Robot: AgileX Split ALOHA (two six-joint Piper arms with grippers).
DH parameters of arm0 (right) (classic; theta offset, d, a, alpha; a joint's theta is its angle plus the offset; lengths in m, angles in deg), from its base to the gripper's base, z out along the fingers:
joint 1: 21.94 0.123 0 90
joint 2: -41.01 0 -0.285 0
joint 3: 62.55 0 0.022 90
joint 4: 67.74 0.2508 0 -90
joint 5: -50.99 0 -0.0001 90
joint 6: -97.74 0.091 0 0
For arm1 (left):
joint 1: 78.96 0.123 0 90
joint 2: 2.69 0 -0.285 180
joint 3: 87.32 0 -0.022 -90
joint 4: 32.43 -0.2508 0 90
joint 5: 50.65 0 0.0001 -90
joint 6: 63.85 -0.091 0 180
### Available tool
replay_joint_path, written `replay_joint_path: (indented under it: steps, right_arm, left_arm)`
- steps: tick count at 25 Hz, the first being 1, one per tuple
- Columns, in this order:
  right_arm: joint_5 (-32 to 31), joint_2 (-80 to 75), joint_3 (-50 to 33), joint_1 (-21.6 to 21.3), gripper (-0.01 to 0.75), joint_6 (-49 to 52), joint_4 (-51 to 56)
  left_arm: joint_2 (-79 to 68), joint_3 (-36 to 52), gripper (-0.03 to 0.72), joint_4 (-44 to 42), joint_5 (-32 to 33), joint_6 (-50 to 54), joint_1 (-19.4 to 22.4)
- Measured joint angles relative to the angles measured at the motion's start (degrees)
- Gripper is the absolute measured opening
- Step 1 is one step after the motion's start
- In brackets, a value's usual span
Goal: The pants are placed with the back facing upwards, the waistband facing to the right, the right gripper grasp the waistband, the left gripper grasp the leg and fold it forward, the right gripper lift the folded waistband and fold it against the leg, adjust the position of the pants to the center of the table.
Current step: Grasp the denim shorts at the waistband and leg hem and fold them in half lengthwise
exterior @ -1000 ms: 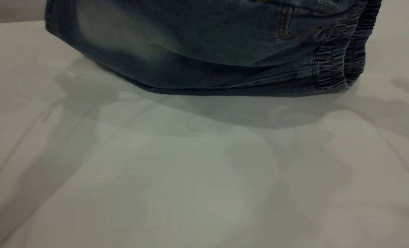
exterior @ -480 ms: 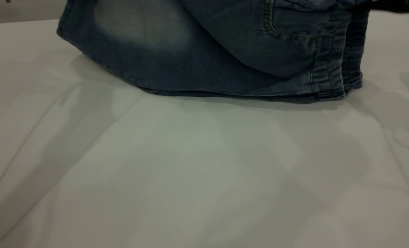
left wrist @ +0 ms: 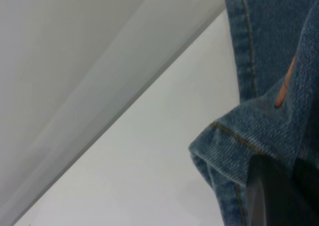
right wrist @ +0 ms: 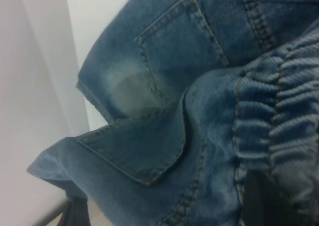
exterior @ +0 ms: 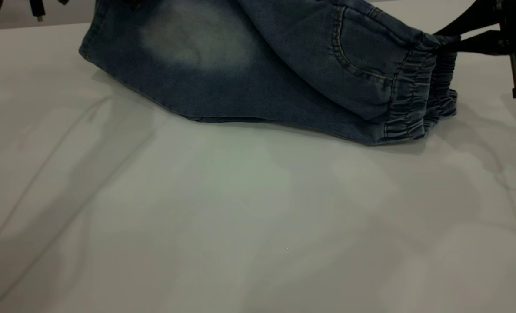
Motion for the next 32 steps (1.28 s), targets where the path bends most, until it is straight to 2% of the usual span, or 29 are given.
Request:
replay_joint_path:
  steps: [10,23,27,32]
  right_arm:
    - [3.03,-0.03,0.01,0.0,0.052,-0.06,-0.05]
    - [2.45,-0.03,2.61,0.0,0.106,-1.35,-0.18]
    - [0.52,-0.03,5.18,0.0,0.204,-4.67,-0.13]
    - [0.93,-0.03,5.82,0.0,0.388,-4.83,-0.12]
  left_arm:
    - [-2.66,-1.16,0.071,-1.25,-1.54,0.21,0.0]
    - [-2.61,-1.16,0.071,-1.25,-1.73,0.4,0.0]
    - [-2.61,-1.16,0.071,-1.25,-1.73,0.4,0.0]
    - [-2.61,-1.16,0.071,-1.25,-1.73,0.4,0.0]
